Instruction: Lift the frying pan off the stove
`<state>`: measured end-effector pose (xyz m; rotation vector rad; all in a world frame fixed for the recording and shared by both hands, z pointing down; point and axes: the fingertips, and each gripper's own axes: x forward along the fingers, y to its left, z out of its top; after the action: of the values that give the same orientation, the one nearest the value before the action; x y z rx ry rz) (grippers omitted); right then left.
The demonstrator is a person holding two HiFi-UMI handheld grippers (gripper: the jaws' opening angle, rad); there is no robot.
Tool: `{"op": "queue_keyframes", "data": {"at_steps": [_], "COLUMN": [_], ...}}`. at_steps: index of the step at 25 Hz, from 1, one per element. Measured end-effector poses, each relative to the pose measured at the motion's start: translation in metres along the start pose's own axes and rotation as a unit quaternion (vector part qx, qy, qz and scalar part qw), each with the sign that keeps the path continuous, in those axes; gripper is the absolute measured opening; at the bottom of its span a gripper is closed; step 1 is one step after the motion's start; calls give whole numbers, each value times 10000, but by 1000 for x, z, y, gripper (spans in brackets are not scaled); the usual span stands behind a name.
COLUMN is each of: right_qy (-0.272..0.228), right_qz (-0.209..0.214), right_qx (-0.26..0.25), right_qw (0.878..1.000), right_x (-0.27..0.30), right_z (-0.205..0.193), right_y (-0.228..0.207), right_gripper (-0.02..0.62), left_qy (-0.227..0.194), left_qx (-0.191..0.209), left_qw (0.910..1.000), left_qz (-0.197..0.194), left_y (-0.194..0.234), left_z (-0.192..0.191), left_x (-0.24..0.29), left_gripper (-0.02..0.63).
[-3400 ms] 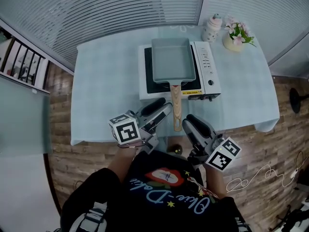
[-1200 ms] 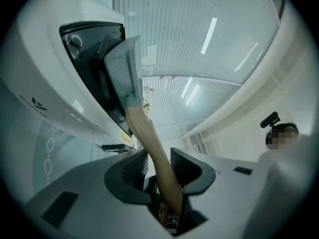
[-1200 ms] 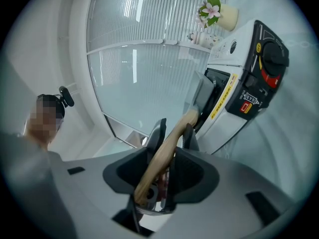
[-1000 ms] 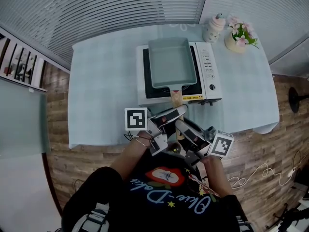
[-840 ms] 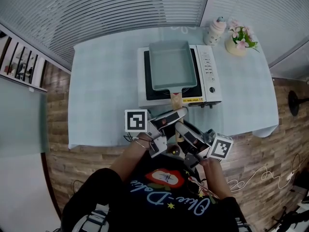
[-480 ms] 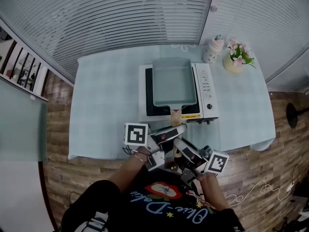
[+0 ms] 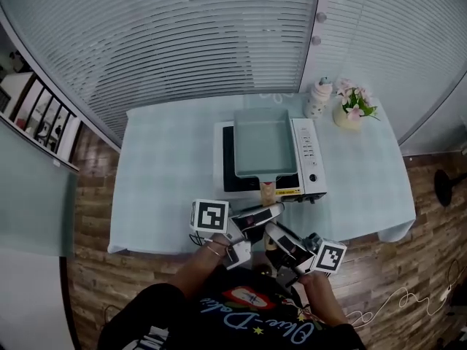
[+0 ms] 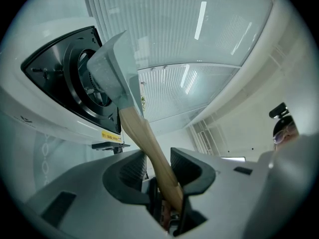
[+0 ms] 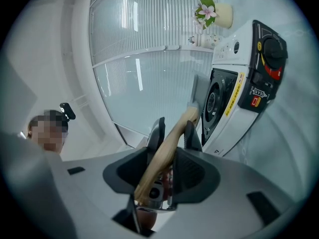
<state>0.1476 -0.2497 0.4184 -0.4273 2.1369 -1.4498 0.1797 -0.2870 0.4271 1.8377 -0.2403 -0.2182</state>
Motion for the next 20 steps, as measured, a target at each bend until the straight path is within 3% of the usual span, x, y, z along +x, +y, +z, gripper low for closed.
{"op": "queue_keyframes", "data": {"at_steps": [20], "right_qy": [108], "right_qz": [408], "right_qx": [-374], "right_qw": [9984], "right_x": [-9], "right_z": [-20], "right_y": [58], "right_gripper": [169], "left_qy": [-76], "left_qx": [575], "left_qw": [9983], "left_qz": [-38], "left_y": [-57], "left_z": [-24], "left_x": [-13], "left_gripper": [140]}}
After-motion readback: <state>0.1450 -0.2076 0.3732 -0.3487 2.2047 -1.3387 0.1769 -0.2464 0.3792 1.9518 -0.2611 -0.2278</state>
